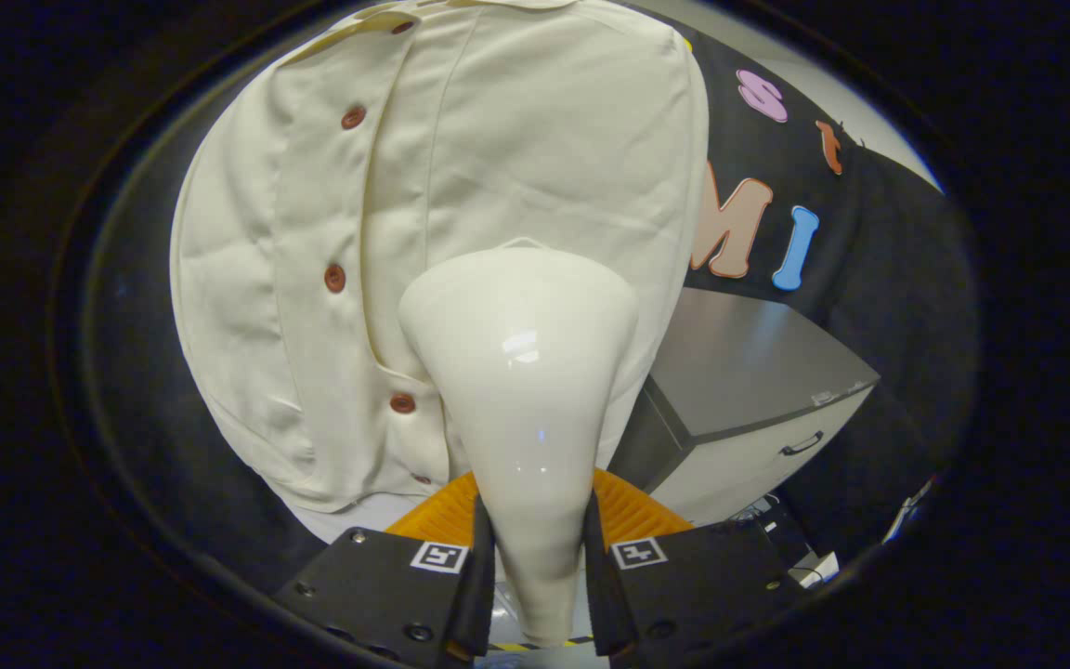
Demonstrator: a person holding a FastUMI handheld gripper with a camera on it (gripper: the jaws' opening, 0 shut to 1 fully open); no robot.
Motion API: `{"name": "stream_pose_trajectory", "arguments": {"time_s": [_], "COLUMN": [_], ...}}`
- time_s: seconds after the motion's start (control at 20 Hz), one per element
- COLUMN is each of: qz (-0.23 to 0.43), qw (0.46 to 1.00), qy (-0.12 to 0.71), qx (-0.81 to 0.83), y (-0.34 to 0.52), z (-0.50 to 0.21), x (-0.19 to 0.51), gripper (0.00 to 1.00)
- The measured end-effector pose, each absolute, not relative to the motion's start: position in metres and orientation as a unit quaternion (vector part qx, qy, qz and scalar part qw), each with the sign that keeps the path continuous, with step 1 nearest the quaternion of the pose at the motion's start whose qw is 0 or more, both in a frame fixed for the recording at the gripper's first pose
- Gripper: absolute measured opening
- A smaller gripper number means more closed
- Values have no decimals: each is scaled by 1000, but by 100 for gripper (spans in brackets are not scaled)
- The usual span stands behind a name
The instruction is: Iron the clothes twice with a garment steamer, once on the left side and once on the right side.
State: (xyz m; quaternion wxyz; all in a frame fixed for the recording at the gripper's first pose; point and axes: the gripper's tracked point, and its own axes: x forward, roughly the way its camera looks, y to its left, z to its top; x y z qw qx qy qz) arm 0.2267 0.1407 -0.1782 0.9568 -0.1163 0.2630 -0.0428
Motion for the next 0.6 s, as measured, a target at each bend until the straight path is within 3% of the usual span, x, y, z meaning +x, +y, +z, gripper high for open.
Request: {"name": "stream_pose_trajectory", "arguments": {"time_s": [0.6], "qz": [-62], "qw": [946], "qy": [296], "qx": [-114], "y": [121], "z": [-256], "x": [212], "gripper": [42]}}
